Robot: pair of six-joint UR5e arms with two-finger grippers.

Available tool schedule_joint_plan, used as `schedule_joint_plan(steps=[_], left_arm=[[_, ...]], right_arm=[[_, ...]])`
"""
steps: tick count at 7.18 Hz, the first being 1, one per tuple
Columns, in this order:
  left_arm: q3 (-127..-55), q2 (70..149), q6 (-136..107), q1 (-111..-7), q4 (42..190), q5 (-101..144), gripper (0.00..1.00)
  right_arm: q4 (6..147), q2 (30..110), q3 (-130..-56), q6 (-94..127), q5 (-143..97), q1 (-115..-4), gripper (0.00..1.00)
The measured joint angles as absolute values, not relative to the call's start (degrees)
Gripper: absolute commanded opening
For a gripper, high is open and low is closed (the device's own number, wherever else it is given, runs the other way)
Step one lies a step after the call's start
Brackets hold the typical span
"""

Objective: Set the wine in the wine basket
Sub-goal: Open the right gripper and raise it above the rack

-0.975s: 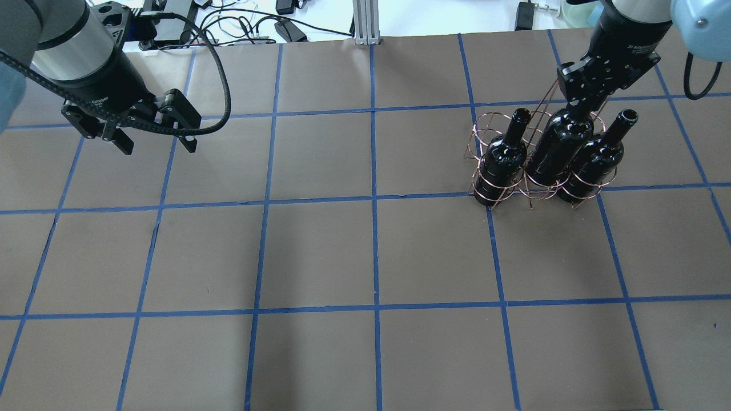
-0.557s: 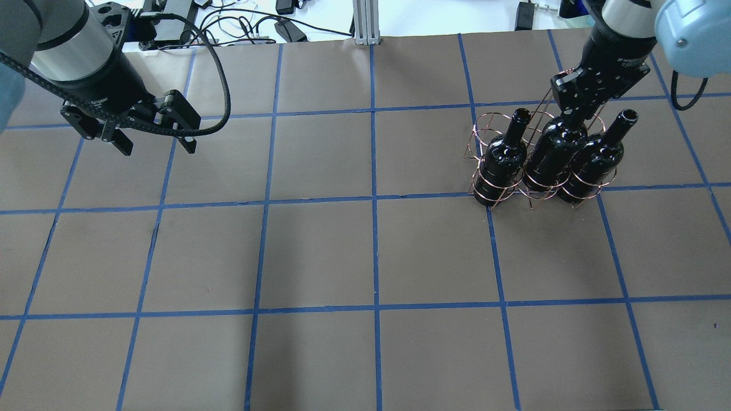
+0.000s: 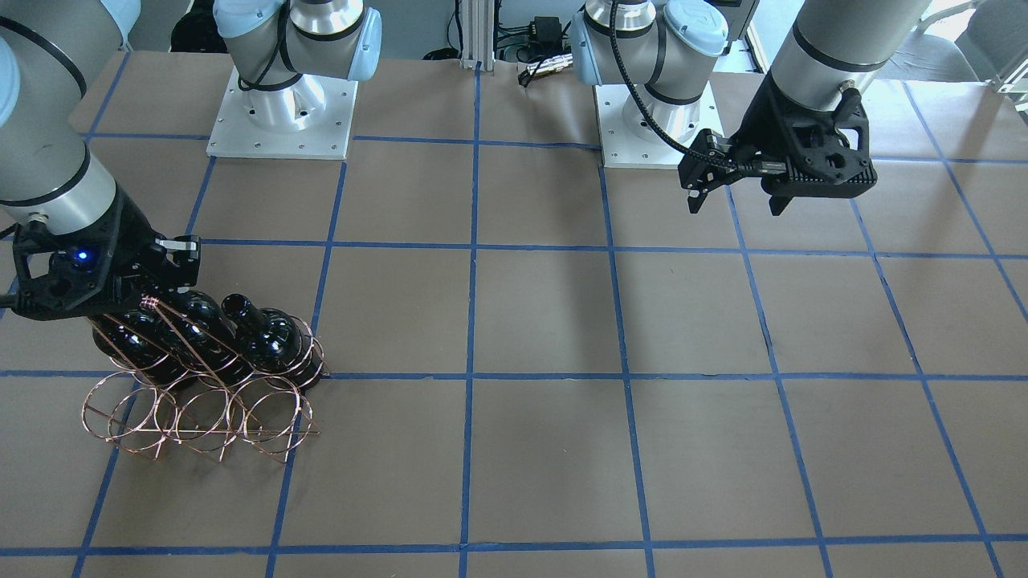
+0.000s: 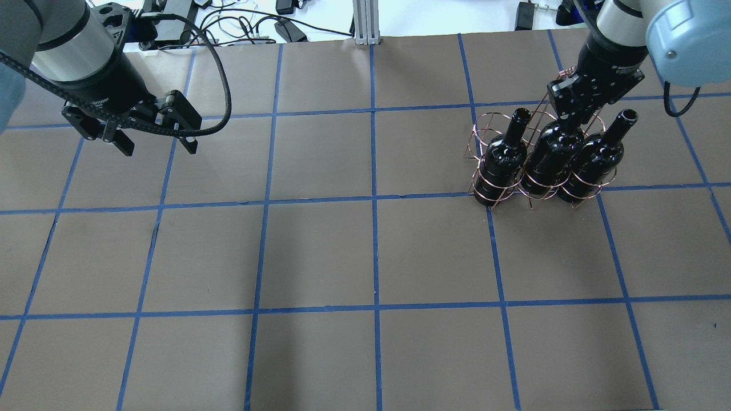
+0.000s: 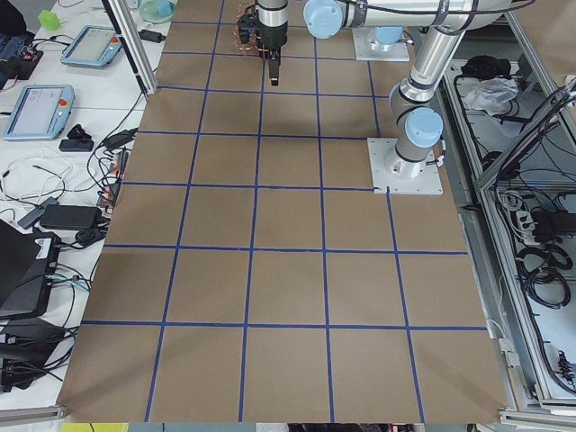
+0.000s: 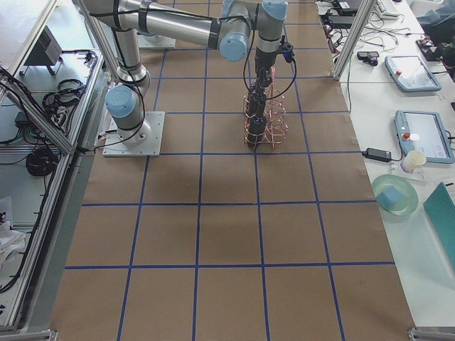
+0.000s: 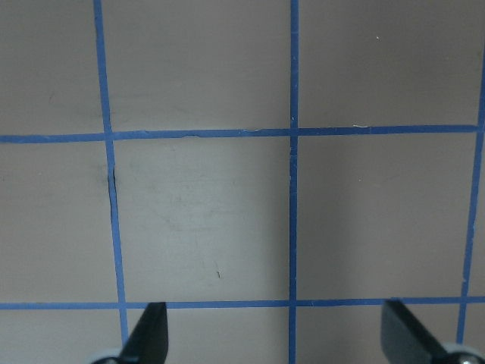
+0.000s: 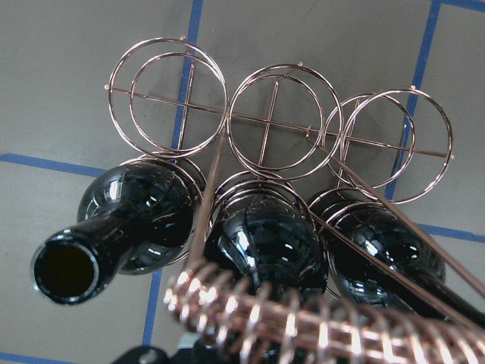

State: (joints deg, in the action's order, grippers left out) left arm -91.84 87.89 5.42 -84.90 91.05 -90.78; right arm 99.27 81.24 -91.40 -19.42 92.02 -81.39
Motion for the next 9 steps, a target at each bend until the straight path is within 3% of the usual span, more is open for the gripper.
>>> schedule_joint_plan(steps=[4, 5, 6, 7, 8, 9], left_arm=[[-91.8, 88.0, 5.4, -84.9, 91.1, -90.9, 1.00], [-91.8, 88.0, 5.4, -84.9, 91.1, -90.9, 1.00], [-91.8, 88.0, 5.4, -84.9, 91.1, -91.0, 1.00], [-91.8, 88.1, 5.4, -84.9, 91.1, -91.0, 1.00], [-91.8, 88.1, 5.5, -84.9, 91.0, -91.1, 1.00], [-91.8, 88.0, 5.7, -84.8, 91.0, -91.3, 1.00]], right_arm=[[102.1, 80.7, -93.4, -19.4, 92.1, -81.4, 0.00], [102.1, 80.6, -93.6, -19.4, 92.1, -81.4, 0.13], [102.1, 80.4, -93.6, -19.4, 92.2, -81.4, 0.32], [102.2, 80.0, -93.6, -19.4, 92.2, -81.4, 0.70], [102.3, 79.7, -93.6, -19.3, 92.3, -81.4, 1.00], [102.3, 79.7, -93.5, -18.8, 92.3, -81.4, 1.00]])
